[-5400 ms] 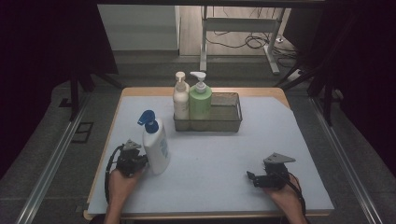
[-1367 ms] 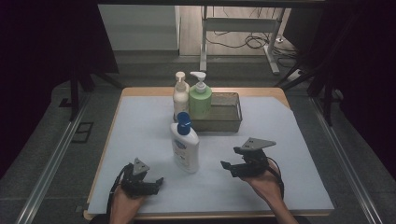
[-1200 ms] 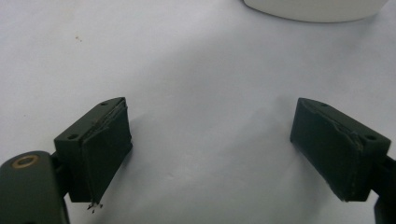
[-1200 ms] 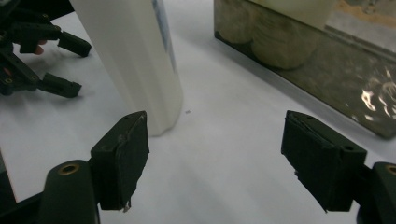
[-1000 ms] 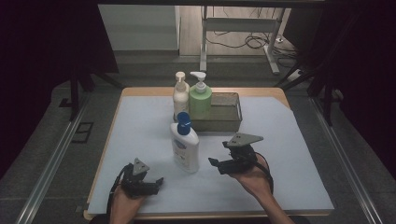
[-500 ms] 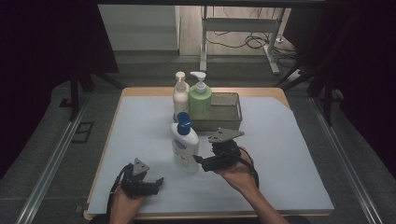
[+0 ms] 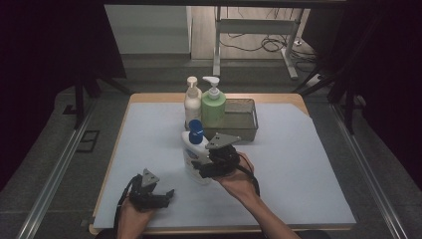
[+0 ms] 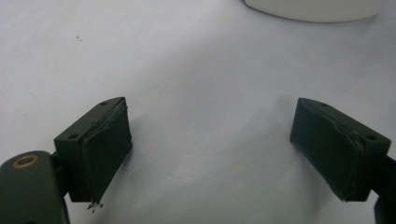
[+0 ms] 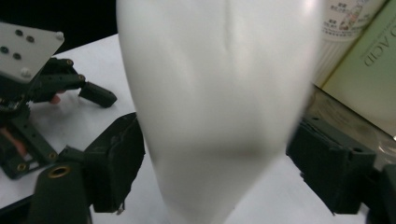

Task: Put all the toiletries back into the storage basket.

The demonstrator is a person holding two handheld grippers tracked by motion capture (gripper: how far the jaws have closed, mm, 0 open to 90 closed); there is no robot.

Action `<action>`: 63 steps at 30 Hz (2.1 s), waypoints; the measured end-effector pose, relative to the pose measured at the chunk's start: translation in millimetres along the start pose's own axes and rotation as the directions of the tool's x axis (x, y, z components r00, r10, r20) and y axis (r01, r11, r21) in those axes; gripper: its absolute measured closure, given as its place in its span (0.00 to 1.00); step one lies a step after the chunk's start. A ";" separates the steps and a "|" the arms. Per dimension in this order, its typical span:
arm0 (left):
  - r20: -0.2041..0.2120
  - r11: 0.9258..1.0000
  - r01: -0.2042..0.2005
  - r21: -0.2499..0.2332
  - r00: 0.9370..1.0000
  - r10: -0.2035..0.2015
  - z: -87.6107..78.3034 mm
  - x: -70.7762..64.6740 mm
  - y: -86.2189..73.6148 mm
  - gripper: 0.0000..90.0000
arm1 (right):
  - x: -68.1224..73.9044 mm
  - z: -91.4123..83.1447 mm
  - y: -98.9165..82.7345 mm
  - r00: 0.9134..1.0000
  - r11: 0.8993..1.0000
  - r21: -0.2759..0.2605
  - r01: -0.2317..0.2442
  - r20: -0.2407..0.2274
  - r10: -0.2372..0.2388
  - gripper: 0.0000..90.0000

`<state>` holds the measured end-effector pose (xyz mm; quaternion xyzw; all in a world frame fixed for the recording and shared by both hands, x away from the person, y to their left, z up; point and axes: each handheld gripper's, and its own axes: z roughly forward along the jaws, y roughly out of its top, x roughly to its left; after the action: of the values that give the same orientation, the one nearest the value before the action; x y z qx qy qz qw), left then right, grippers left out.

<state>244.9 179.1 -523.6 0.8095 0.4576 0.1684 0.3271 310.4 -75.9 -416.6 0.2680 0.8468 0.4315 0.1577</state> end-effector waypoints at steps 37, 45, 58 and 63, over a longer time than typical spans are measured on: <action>-0.001 1.000 0.001 0.001 1.000 -0.001 0.0 -0.1 0.1 0.14 | -5.9 -5.7 14.4 0.999 1.000 0.013 -0.027 0.019 0.027 0.44; 0.000 1.000 0.001 0.000 1.000 -0.001 0.0 -0.1 0.0 0.14 | -17.7 -25.3 18.2 0.999 0.999 0.018 -0.041 0.028 0.040 0.44; 0.001 1.000 0.004 -0.001 1.000 -0.004 0.0 0.0 -0.1 0.14 | -43.2 -57.6 23.7 0.994 0.996 0.021 -0.085 0.074 0.083 0.44; 0.002 1.000 0.004 -0.001 1.000 -0.004 0.0 0.0 -0.1 0.14 | -55.4 -68.2 25.0 0.990 0.994 0.030 -0.108 0.093 0.104 0.44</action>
<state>244.9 179.1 -523.6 0.8086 0.4589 0.1672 0.3280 329.0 -140.6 -354.9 0.3348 0.8306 0.4118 0.1685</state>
